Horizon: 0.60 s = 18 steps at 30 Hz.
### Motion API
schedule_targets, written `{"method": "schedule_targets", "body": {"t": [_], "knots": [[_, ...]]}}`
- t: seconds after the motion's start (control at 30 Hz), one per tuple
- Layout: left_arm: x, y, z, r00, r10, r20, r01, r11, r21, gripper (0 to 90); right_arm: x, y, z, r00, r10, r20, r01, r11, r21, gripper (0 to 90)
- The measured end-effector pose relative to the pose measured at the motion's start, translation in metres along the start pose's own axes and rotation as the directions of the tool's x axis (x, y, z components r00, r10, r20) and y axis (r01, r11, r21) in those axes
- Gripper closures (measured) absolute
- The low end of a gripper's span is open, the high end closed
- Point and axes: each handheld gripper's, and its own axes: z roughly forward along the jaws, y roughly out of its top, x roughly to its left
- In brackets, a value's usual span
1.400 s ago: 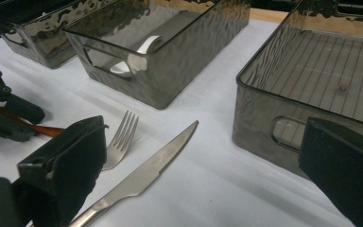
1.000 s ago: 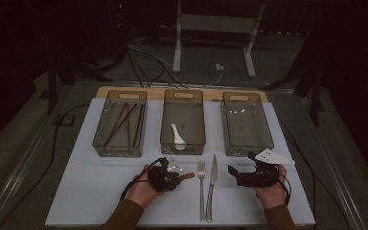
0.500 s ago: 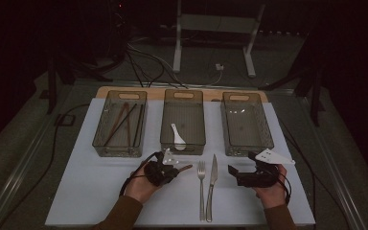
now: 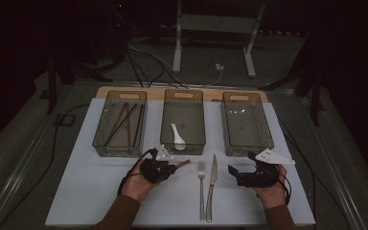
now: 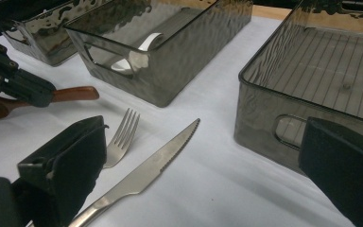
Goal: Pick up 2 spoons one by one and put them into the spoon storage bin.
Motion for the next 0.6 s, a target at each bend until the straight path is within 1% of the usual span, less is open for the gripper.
{"method": "schedule_targets", "body": {"t": [0.07, 0.3, 0.33, 0.47, 0.6], "knots": [[0.002, 0.0, -0.001, 0.9999, -0.013, -0.002, 0.013, 0.9998, -0.014, 86.8, 0.0, 0.0, 0.0, 1.0, 0.002, 0.0, -0.002, 1.0, 0.001, 2.1], [0.007, 0.0, -0.008, 0.999, -0.039, -0.02, 0.037, 0.9973, -0.063, 86.8, 0.001, 0.0, 0.001, 1.0, -0.004, -0.004, 0.004, 1.0, 0.005, 2.2], [0.007, 0.0, -0.009, 0.9988, -0.04, -0.028, 0.038, 0.9967, -0.072, 86.8, 0.001, 0.0, 0.001, 1.0, -0.003, -0.004, 0.003, 1.0, 0.005, 2.2], [0.01, 0.002, -0.016, 0.9977, -0.059, -0.034, 0.055, 0.9923, -0.111, 86.8, 0.002, 0.0, 0.002, 1.0, -0.003, -0.004, 0.003, 1.0, 0.006, 2.1], [0.013, 0.008, -0.023, 0.9962, -0.073, -0.048, 0.065, 0.9873, -0.145, 86.8, 0.001, 0.0, 0.002, 1.0, -0.002, -0.003, 0.002, 1.0, 0.005, 2.2]]}}
